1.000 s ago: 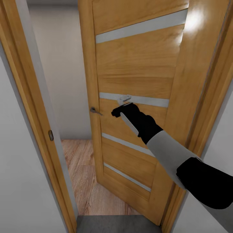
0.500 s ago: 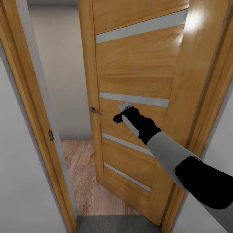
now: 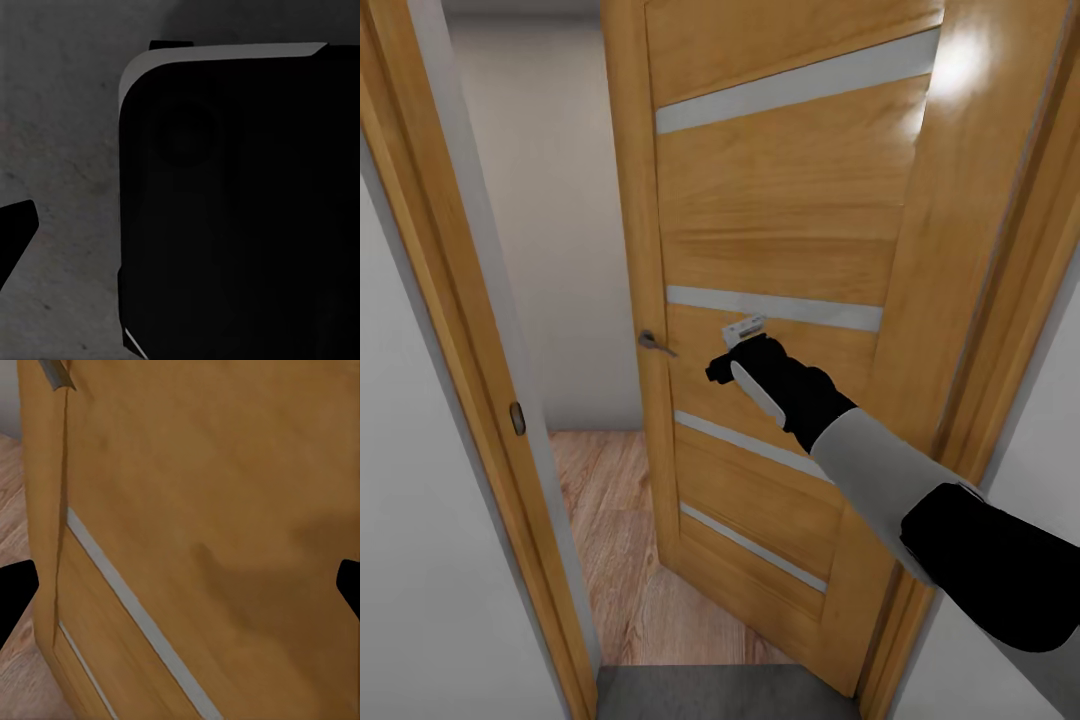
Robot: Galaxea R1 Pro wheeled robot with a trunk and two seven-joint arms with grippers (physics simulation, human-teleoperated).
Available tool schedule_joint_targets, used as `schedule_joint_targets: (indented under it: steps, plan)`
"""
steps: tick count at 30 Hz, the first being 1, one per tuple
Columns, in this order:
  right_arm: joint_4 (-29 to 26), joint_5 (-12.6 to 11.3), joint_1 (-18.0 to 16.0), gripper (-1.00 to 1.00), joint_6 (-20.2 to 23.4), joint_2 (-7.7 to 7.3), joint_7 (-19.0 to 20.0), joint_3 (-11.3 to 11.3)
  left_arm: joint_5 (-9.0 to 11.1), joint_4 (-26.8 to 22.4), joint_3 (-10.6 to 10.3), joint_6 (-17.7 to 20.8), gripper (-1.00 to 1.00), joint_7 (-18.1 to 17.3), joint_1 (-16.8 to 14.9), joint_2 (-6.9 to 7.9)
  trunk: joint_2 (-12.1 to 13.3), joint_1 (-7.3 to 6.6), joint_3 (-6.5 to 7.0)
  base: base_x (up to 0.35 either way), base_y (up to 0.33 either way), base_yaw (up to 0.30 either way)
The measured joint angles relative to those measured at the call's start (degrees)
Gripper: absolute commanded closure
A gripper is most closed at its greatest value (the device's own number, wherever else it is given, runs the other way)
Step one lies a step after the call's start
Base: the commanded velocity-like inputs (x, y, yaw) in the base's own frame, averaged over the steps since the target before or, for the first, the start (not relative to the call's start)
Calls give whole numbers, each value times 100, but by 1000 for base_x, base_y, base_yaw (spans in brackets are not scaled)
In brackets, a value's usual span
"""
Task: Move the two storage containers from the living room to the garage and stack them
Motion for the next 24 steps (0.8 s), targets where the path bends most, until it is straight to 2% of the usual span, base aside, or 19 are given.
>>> schedule_joint_targets:
  steps: [13,15,20,22,24]
  plan:
    - [0,-23,0,-100,-2,0,9,21,13,0,-2,8,-100,-7,0,0,-1,-3,0,279,0,0]
    - [1,-203,-1,-100,-23,0,30,21,13,2,-3,6,-100,-6,-1,0,-3,-4,1,248,0,0]
    - [-1,-355,-1,-100,-15,0,15,22,7,1,-4,5,-100,-4,0,0,-2,-1,1,87,0,0]
    - [0,-223,2,-100,-38,0,20,23,6,1,-2,5,-100,-1,-1,0,0,0,-1,15,0,0]
    - [1,-213,2,-100,-33,0,20,26,6,1,-1,5,-100,0,-1,0,0,0,-1,7,0,0]
